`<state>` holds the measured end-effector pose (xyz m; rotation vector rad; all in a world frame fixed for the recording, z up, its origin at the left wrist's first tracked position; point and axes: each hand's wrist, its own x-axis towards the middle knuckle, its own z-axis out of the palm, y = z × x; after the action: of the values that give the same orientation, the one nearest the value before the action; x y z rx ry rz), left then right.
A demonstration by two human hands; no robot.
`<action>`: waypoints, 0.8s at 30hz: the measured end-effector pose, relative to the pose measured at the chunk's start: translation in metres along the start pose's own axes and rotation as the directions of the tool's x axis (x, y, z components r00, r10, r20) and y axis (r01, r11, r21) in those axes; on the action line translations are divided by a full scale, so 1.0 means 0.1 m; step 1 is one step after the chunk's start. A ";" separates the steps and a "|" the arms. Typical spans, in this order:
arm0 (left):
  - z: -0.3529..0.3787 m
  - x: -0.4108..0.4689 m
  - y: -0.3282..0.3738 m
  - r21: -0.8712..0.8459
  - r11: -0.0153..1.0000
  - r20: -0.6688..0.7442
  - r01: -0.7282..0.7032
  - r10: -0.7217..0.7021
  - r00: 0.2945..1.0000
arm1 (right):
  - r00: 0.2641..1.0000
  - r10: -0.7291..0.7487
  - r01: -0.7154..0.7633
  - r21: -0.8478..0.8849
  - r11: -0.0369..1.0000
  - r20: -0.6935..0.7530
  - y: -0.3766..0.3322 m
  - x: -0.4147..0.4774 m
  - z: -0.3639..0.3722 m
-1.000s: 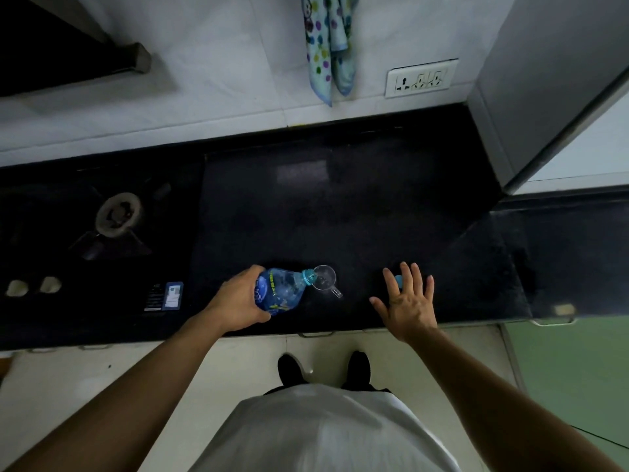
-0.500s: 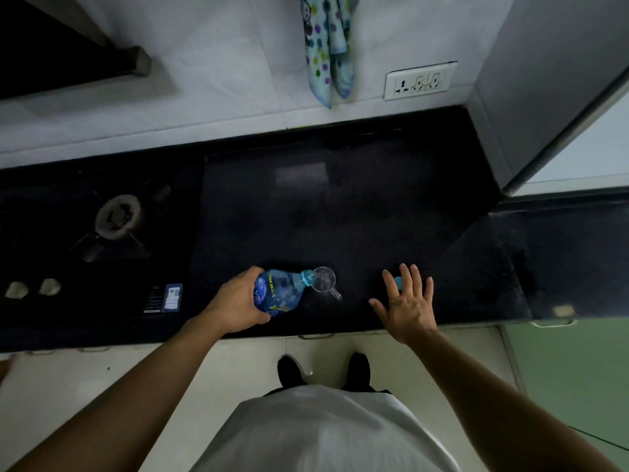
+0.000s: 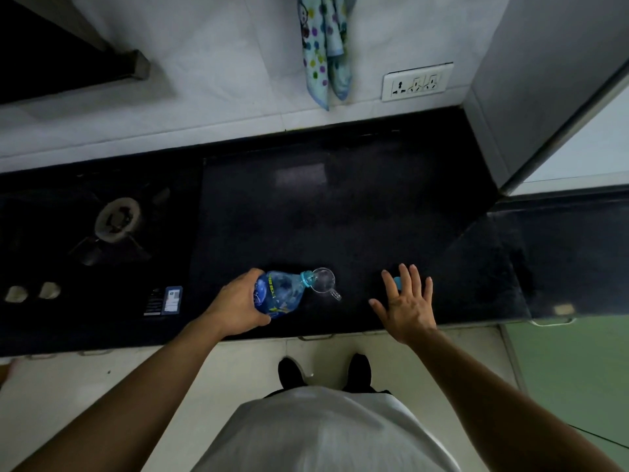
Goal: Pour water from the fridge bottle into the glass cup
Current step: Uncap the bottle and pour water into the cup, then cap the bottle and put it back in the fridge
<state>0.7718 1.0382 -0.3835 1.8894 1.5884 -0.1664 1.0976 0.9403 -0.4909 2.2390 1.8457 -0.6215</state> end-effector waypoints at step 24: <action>-0.11 -0.19 0.16 -0.331 0.943 -0.121 -0.040 0.000 0.993 | 0.996 0.002 0.072 0.843 0.534 -0.087 -0.46 0.10 -0.83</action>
<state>0.7782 1.0274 -0.3588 1.6740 1.5613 0.2173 1.0715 0.9916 -0.4147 2.7703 1.8323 -1.8092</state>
